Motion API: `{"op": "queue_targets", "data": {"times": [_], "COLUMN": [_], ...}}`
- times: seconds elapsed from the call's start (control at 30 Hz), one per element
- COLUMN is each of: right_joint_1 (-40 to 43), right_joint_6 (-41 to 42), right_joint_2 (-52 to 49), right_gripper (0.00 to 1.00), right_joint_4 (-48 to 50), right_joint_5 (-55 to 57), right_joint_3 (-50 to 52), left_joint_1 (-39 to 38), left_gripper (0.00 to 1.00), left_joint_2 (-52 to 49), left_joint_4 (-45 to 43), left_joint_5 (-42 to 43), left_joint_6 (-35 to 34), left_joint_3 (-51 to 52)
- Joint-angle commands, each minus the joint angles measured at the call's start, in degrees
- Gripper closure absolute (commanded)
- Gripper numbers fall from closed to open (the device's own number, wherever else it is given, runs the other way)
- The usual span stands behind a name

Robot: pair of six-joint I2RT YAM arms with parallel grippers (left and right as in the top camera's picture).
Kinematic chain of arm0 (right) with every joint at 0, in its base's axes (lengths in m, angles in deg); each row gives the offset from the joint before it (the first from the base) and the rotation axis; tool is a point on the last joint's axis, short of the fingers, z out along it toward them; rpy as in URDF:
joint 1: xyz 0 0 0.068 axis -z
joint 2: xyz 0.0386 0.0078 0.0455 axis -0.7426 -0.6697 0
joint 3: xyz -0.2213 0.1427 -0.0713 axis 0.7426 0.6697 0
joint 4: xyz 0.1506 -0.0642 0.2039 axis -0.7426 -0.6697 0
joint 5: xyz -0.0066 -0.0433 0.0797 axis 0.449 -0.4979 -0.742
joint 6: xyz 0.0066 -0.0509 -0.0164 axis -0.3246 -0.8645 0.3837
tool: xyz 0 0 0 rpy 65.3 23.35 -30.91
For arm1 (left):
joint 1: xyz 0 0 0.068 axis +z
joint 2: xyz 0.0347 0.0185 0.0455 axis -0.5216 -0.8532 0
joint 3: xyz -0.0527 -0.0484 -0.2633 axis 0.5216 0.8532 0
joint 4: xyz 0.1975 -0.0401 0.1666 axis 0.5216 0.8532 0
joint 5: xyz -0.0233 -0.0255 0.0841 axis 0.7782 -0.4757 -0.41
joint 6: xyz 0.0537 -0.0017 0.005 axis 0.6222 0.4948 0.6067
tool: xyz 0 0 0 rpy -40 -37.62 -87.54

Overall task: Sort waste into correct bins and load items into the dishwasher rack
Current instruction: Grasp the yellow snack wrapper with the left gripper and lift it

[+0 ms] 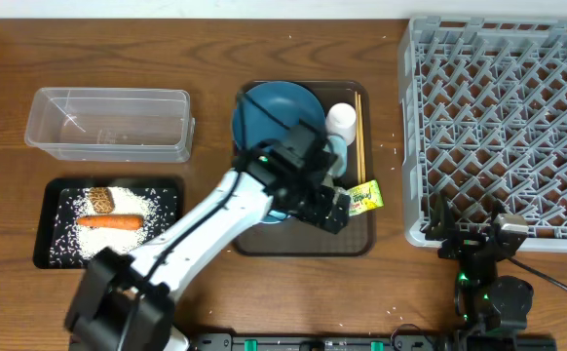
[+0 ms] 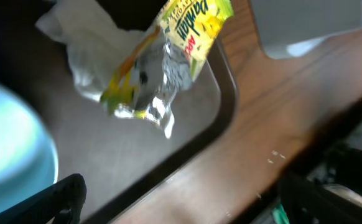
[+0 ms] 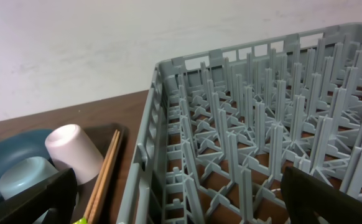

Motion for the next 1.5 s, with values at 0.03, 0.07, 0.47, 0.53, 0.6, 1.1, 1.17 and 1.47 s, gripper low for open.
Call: {"op": "queue_targets", "data": {"times": [0.03, 0.07, 0.47, 0.53, 0.6, 1.1, 1.17, 1.47], "right_joint_1": [0.9, 0.9, 0.9, 0.9, 0.9, 0.9, 0.9, 0.9], "right_joint_6": [-0.2, -0.2, -0.2, -0.2, -0.2, -0.2, -0.2, -0.2], "right_joint_2": [0.0, 0.0, 0.0, 0.0, 0.0, 0.0, 0.0, 0.0], "right_gripper": [0.01, 0.01, 0.01, 0.01, 0.01, 0.01, 0.01, 0.01], "right_joint_4": [-0.1, -0.1, -0.1, -0.1, -0.1, -0.1, -0.1, -0.1], "right_joint_5": [-0.6, -0.6, -0.6, -0.6, -0.6, -0.6, -0.6, -0.6], "right_joint_3": [0.1, 0.1, 0.1, 0.1, 0.1, 0.1, 0.1, 0.1], "left_joint_1": [-3.1, -3.7, -5.6, -5.7, -5.7, -5.9, -5.9, -5.9], "left_gripper": [0.01, 0.01, 0.02, 0.06, 0.07, 0.78, 0.86, 0.94], "left_joint_2": [-2.2, -2.6, -6.5, -6.9, -7.1, -7.1, -6.7, -2.4], "left_joint_4": [-3.4, -4.2, -7.5, -8.8, -9.9, -10.8, -10.6, -8.7], "left_joint_5": [-7.0, -8.7, -23.7, -23.6, -23.5, -20.9, -19.9, -14.7], "left_joint_6": [0.8, 0.7, 0.8, 0.8, 0.8, 0.7, 0.7, -0.7], "left_joint_3": [0.3, 0.3, 0.3, 0.3, 0.3, 0.3, 0.3, 0.3]}}
